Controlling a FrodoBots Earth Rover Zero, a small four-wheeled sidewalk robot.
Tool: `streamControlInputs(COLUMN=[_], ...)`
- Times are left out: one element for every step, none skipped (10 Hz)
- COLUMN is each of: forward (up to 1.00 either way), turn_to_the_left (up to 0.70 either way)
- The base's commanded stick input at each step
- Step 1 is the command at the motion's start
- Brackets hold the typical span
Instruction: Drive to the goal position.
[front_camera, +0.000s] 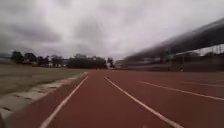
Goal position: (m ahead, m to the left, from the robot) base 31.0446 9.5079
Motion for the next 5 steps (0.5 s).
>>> streamControlInputs(forward=[0.99,0.99,0.99,0.99,0.99], turn_to_the_left=[0.0,0.0,0.0,0.0,0.0])
